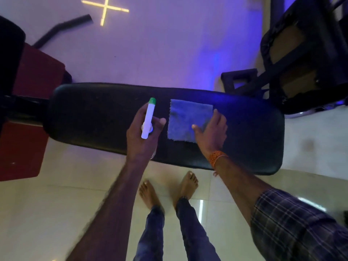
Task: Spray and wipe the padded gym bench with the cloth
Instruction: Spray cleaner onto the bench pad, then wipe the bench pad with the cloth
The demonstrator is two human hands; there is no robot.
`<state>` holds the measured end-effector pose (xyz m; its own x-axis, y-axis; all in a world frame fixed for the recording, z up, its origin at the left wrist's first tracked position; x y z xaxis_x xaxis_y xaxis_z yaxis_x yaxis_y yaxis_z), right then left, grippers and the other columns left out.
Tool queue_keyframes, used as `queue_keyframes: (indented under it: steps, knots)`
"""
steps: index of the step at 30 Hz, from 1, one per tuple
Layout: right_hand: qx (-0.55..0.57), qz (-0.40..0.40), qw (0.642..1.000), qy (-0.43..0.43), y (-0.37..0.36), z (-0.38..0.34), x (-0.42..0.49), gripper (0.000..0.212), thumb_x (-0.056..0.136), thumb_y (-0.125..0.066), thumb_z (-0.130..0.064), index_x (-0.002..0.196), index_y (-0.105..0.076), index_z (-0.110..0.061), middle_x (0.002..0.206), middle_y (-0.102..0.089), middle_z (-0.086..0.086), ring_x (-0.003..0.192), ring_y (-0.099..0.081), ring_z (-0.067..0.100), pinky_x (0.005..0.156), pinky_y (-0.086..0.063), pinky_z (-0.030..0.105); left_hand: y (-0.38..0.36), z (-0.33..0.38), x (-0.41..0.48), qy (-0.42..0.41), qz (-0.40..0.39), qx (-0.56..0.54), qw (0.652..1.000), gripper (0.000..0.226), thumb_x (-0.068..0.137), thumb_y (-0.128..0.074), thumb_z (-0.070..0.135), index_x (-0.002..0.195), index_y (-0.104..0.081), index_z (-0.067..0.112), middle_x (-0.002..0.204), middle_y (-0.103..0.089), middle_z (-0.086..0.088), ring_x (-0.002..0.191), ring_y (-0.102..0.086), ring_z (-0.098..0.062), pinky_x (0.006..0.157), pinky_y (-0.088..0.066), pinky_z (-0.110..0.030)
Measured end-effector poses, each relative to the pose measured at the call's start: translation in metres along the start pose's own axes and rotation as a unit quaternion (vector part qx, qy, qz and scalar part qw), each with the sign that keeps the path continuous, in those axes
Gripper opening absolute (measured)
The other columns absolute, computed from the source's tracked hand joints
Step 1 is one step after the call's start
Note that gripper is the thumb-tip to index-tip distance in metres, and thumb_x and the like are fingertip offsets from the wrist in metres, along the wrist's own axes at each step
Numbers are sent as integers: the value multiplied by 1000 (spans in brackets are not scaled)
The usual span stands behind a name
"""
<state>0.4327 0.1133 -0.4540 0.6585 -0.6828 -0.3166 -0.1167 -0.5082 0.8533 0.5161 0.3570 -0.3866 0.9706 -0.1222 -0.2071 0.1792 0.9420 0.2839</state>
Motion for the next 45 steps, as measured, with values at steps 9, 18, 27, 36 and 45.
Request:
queue_keyframes:
  steps: [9, 18, 27, 36, 45]
  knots:
    - [213, -60, 964, -147, -16, 21, 29, 27, 90, -74, -34, 102, -66, -11, 107, -73, 11, 104, -69, 32, 84, -51, 33, -42, 31, 28, -28, 17, -52, 998, 26, 100, -64, 19, 124, -63, 29, 114, -75, -4, 101, -69, -8, 88, -53, -26]
    - [306, 12, 952, 26, 88, 46, 26, 24, 96, -67, -11, 120, -62, -9, 107, -69, 0, 94, -64, 8, 81, -51, 12, -115, 31, 30, -14, -44, -81, 996, 34, 97, -65, 13, 131, -61, 9, 121, -72, -7, 101, -70, -3, 85, -54, -19]
    - [360, -58, 931, -16, 72, 59, -6, 28, 101, -65, -29, 128, -61, -21, 112, -67, -10, 100, -68, 2, 80, -61, 22, -113, 2, 17, 35, -51, 13, 998, 57, 85, -82, 35, 136, -57, 28, 103, -70, 28, 92, -65, 10, 78, -51, -8]
    - [447, -228, 864, -49, 20, 11, -74, 17, 103, -61, -23, 119, -66, -23, 109, -74, -1, 103, -71, 19, 84, -59, 27, -65, -98, -52, 355, -81, -82, 928, 54, 91, -50, 64, 124, -59, 22, 134, -65, -10, 112, -63, -15, 94, -47, -34]
    - [522, -325, 783, -91, -53, -75, -118, 27, 107, -52, -15, 130, -61, -5, 124, -72, 22, 120, -68, 36, 104, -54, 48, 6, -116, -65, 401, -102, -308, 856, 67, 104, -34, 56, 115, -78, 7, 127, -71, -21, 119, -68, -28, 102, -48, -42]
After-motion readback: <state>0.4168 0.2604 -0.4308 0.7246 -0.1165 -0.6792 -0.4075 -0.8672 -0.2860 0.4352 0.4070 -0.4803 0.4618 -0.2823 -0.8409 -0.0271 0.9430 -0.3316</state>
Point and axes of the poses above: each hand's wrist, its own x-axis towards the middle knuckle, its own y-axis out of the back of the hand, z = x × y, the point moved 10 cm from there along x, towards the middle knuckle
